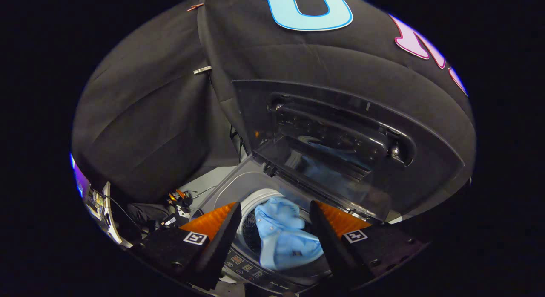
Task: Put the clothes into the washing machine and then close the washing machine lid.
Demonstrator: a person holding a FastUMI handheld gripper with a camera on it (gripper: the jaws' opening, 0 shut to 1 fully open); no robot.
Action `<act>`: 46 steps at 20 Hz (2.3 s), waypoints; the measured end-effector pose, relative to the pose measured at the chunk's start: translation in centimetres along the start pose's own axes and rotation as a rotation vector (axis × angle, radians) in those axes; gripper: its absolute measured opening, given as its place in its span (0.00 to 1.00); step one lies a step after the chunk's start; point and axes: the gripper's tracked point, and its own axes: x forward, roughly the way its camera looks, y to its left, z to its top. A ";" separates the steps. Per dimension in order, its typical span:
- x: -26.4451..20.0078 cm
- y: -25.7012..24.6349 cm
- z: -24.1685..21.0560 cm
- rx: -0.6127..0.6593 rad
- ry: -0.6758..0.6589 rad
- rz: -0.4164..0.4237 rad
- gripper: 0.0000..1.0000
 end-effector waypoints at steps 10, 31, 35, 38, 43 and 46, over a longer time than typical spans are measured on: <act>-2.5 2.5 6.2 -0.036 -0.291 0.078 1.00; -5.3 -13.4 14.5 0.218 -0.600 -0.408 0.98; -4.6 -13.9 14.7 0.225 -0.594 -0.400 0.99; -4.6 -13.8 14.8 0.215 -0.599 -0.396 1.00; -5.2 -13.2 13.7 0.224 -0.565 -0.408 1.00; -5.9 -12.3 12.7 0.225 -0.552 -0.402 1.00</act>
